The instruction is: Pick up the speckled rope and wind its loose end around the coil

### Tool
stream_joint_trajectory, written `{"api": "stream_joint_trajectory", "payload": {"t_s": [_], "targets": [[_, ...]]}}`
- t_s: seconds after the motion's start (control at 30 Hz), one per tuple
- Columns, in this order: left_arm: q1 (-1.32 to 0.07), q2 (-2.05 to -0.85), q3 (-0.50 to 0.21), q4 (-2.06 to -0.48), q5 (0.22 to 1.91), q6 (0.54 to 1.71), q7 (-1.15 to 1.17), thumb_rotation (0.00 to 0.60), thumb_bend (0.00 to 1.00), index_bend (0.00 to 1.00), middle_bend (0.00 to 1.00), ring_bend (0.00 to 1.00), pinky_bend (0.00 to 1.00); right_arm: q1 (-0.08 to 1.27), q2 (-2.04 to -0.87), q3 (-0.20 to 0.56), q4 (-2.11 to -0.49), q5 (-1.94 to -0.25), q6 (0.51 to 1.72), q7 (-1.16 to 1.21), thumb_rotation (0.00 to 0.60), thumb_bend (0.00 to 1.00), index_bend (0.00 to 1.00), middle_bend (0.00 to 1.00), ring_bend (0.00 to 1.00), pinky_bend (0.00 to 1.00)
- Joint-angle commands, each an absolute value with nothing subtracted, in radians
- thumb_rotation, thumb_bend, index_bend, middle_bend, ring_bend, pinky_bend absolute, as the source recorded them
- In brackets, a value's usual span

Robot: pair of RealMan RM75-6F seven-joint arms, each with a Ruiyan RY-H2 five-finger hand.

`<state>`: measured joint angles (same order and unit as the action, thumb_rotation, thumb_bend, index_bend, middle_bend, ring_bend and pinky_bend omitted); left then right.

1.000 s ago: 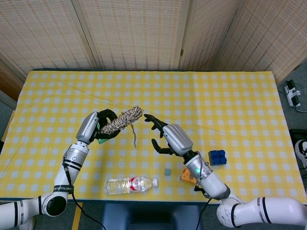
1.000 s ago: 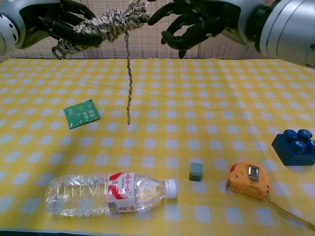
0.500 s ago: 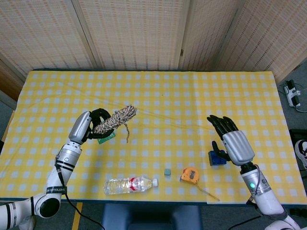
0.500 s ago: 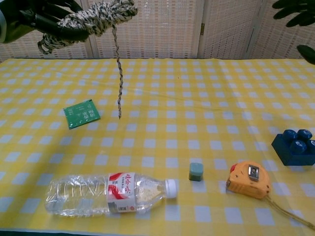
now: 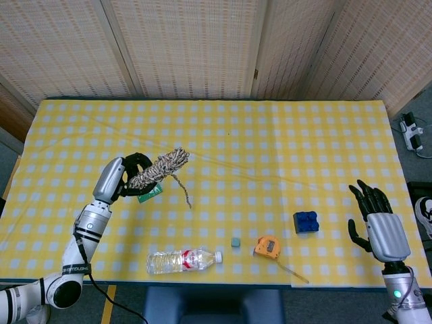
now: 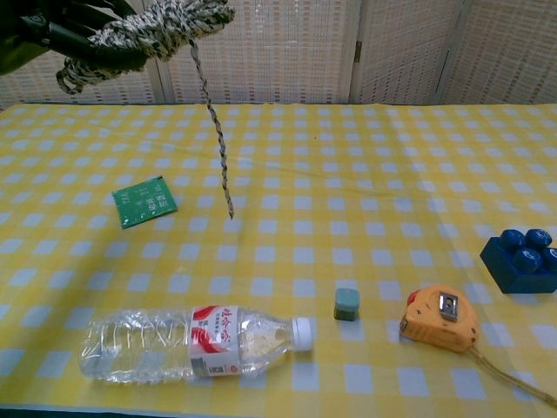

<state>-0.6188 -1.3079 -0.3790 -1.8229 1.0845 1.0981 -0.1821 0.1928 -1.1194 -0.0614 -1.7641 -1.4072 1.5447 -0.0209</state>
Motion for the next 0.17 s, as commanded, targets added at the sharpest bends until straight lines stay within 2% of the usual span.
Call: {"api": "stream_joint_trajectory", "payload": {"t_s": [0.03, 0.17], "targets": [[-0.617, -1.306, -0.378, -1.824, 1.089, 1.103, -0.185, 0.600, 0.73, 0.74, 0.72, 0.72, 0.78, 0.166, -1.135, -0.058, -1.743, -1.414, 1.561, -0.003, 0.600, 0.60, 0.00, 0.00, 0.00, 0.00], [-0.616, -1.308, -0.376, -1.824, 1.096, 1.111, -0.186, 0.600, 0.73, 0.74, 0.72, 0.72, 0.78, 0.151, -1.139, -0.049, -1.732, -1.415, 1.548, 0.007, 0.600, 0.60, 0.00, 0.00, 0.00, 0.00]]}}
